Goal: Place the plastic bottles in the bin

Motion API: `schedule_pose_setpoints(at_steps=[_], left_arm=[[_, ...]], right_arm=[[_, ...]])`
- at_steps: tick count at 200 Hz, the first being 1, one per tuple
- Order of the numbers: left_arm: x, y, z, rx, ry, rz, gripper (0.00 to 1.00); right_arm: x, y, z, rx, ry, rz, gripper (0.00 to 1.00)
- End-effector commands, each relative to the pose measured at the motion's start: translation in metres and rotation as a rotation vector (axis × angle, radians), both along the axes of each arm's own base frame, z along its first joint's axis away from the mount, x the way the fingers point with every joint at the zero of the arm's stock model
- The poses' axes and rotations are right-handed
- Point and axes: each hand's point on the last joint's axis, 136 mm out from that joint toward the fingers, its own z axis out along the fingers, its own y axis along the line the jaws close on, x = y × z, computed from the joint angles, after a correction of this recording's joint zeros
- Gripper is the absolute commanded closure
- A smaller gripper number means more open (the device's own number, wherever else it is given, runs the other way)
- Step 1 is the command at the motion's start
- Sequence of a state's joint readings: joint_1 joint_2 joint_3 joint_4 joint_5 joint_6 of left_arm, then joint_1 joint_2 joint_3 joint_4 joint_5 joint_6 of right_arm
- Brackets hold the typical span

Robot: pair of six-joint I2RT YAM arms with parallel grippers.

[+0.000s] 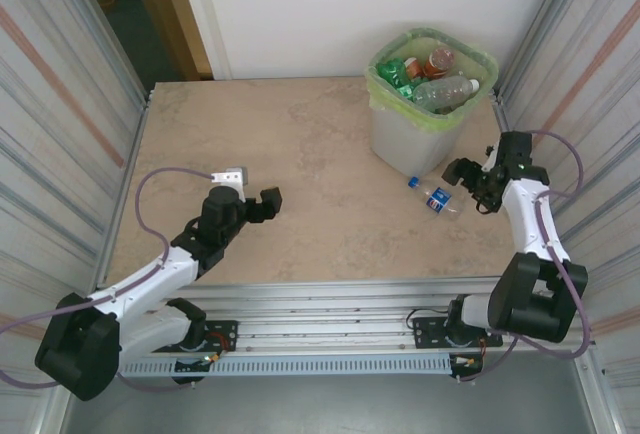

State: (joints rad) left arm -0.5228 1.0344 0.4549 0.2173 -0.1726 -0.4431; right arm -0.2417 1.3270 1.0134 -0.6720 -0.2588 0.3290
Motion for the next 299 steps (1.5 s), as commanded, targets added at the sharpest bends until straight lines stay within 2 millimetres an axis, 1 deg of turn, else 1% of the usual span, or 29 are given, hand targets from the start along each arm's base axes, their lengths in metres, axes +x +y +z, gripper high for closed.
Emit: schedule_pose_setpoints(at_steps=[1,54,72,93,153,207,240,264,289,299], left_arm=[[0.005,0.0,0.013,-0.03,-0.037,0.011,0.01],[0.005,0.001,0.011,-0.026,-0.033,0.013,0.01],[0.005,0.001,0.011,-0.026,-0.031,0.015,0.01],[0.004,0.002,0.009,-0.025,-0.03,0.018,0.01],[0.005,0.003,0.01,-0.023,-0.032,0.022,0.01],[0.005,0.002,0.008,-0.026,-0.026,0.018,0.01],[0.004,0.001,0.008,-0.028,-0.026,0.016,0.01],[0.004,0.002,0.008,-0.027,-0.027,0.017,0.01],[0.003,0.003,0.009,-0.029,-0.029,0.018,0.01],[0.003,0.003,0.008,-0.027,-0.028,0.02,0.01]], right_arm=[[0.012,0.009,-0.008,0.027,-0.037,0.085,0.07],[0.027,0.018,-0.039,0.006,0.025,0.142,0.07],[0.029,0.02,-0.052,-0.021,0.07,0.157,0.07],[0.029,0.024,-0.059,-0.033,0.096,0.169,0.08],[0.011,0.029,-0.075,-0.04,0.162,0.154,0.09],[-0.005,0.05,-0.08,-0.044,0.182,0.18,0.1],[-0.012,0.053,-0.09,-0.075,0.226,0.164,0.11],[-0.014,0.053,-0.101,-0.097,0.265,0.159,0.15],[-0.012,0.056,-0.11,-0.105,0.285,0.164,0.2],[-0.011,0.057,-0.112,-0.11,0.29,0.164,0.23]])
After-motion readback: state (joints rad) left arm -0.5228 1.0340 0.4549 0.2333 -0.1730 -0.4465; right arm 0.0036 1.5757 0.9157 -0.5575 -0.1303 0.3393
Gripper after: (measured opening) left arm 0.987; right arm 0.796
